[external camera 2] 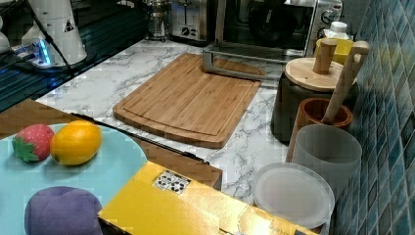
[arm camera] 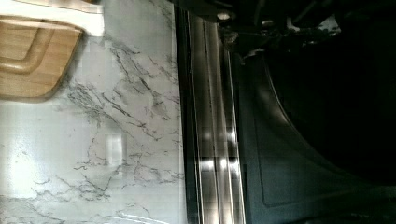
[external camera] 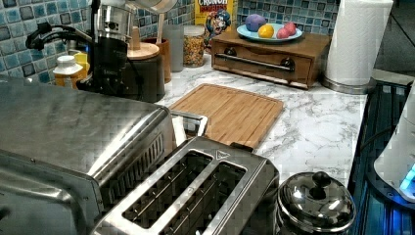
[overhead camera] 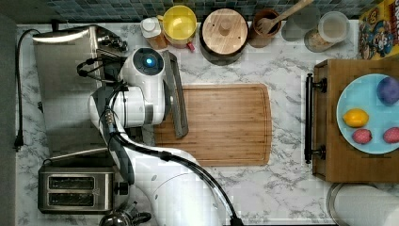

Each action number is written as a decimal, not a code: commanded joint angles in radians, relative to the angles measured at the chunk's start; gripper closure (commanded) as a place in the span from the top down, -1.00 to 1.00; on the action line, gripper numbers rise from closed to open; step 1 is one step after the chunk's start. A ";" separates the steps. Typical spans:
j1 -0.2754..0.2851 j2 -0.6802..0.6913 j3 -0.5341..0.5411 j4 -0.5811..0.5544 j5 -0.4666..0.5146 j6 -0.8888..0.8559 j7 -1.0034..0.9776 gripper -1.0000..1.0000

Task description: Put the bowl in the oven.

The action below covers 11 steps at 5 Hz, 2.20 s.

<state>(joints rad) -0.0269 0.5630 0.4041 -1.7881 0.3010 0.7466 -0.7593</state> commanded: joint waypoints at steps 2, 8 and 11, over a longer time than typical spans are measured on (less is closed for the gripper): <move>-0.109 -0.043 0.022 0.187 0.235 -0.121 0.142 0.00; -0.153 -0.115 -0.018 0.161 0.282 -0.229 0.085 0.00; -0.152 -0.116 -0.019 0.161 0.282 -0.229 0.085 0.00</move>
<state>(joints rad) -0.1821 0.5098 0.3718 -1.7568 0.5933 0.5288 -0.6772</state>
